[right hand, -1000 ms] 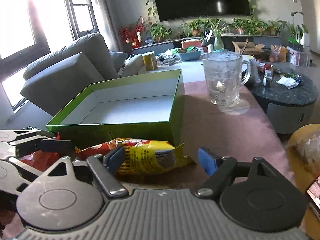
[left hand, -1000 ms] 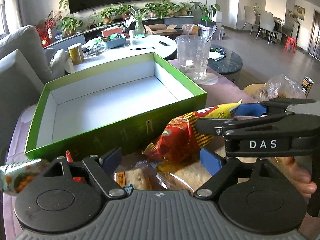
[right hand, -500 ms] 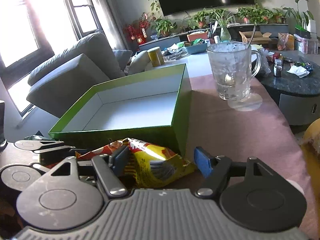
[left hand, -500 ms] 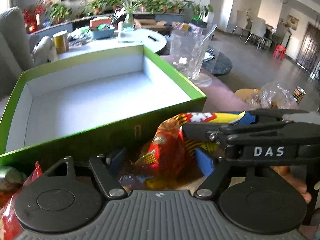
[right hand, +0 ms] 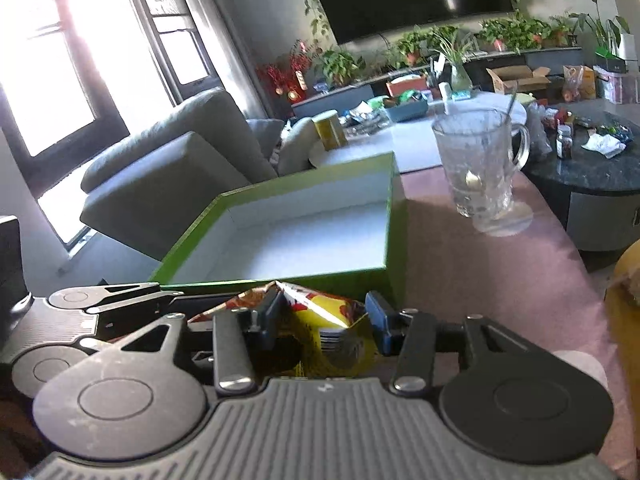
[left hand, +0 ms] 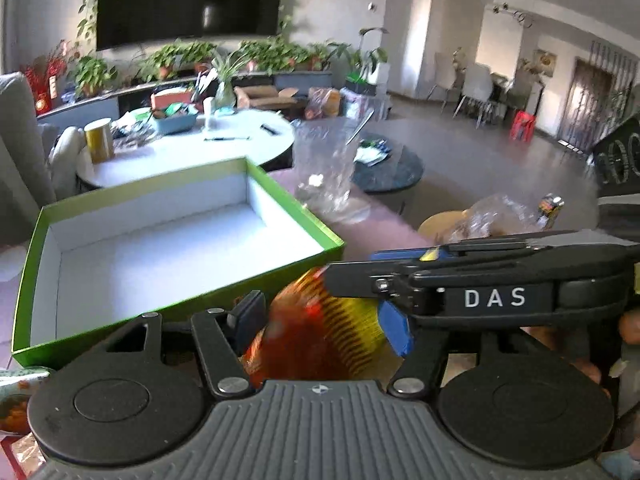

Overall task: Organize snacks
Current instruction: 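Lift the chip bag into the green box and open the left gripper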

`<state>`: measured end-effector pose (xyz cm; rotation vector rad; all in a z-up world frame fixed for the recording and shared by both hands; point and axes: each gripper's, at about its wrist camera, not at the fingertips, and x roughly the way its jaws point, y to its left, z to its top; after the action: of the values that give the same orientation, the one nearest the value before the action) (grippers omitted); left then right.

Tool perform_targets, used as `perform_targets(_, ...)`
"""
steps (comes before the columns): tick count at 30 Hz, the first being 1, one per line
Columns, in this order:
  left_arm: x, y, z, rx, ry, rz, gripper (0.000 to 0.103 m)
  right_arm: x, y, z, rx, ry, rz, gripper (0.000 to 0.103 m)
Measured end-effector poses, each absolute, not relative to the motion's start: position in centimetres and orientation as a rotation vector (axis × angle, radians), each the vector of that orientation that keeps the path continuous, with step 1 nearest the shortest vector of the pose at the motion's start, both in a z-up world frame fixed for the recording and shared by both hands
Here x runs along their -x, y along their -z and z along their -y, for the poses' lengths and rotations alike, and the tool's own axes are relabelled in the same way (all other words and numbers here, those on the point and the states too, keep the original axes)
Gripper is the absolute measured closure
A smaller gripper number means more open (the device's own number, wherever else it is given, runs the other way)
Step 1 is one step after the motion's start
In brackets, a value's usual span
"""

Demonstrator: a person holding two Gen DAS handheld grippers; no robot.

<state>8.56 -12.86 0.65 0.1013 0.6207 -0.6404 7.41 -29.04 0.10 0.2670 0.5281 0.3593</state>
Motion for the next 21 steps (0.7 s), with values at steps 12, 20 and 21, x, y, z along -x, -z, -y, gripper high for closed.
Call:
perform_targets(12, -8.3, -1.2, 10.8, -0.118, 0.515, -0.583, 0.027, -7.6, -2.6, 27.9, -0.168, -0.357, -0.425, 0.051)
perform_targets(20, -10.3, 1.3, 10.4, -0.14, 0.474, -0.663, 0.025, -9.3, 1.5, 31.4, -0.22, -0.296, -0.558, 0.051)
perform_targets(21, -10.7, 1.5, 10.7, -0.15, 0.472, -0.667, 0.025, -9.3, 1.7, 31.5, -0.219, -0.312, -0.558, 0.05)
